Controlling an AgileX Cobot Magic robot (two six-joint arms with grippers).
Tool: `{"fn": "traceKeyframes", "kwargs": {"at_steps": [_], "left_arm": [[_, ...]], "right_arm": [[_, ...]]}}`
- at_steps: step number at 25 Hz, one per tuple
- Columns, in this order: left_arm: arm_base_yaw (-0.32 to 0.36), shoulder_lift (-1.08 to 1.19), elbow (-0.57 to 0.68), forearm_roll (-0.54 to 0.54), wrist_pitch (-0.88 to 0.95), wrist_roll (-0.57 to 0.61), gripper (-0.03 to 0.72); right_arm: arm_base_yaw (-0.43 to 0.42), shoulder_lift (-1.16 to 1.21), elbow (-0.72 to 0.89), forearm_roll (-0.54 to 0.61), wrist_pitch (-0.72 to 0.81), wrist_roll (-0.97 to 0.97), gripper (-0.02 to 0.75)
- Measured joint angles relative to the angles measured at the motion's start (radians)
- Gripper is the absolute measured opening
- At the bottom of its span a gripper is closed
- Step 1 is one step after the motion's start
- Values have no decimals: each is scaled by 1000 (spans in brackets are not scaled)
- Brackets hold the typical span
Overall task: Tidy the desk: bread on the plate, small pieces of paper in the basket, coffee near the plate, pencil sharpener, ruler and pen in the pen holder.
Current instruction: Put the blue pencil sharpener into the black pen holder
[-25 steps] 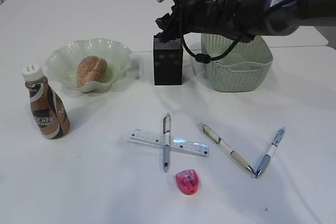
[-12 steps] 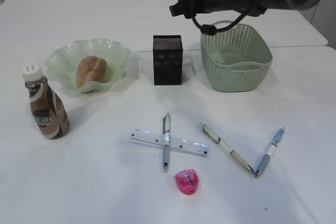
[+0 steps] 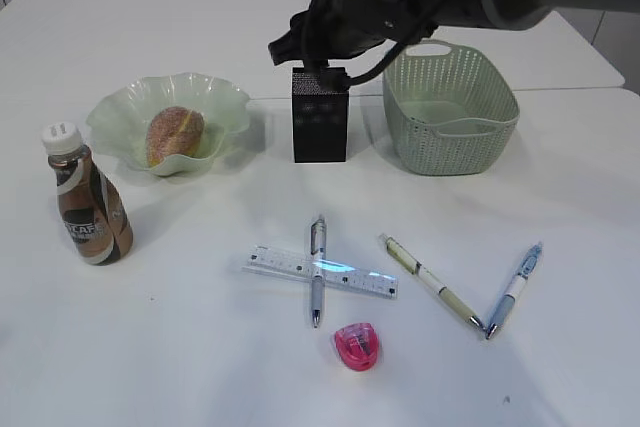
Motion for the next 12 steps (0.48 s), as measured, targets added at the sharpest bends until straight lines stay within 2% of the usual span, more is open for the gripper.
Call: {"fn": "traceKeyframes", "kwargs": {"at_steps": [5,7,8,11,12], "left_arm": [[0,0,0,0,0,0,342],[0,0,0,0,0,0,342],[0,0,0,0,0,0,342],[0,0,0,0,0,0,342],[0,0,0,0,0,0,342]], "right_arm": [[4,-27,0,192,66,-188,414],[4,-35,0,220,87,-221,414],[4,-52,0,304,137,-316,414],[4,-64,0,360,180,-408,414],[4,-78,0,436,214,-462,414]]}}
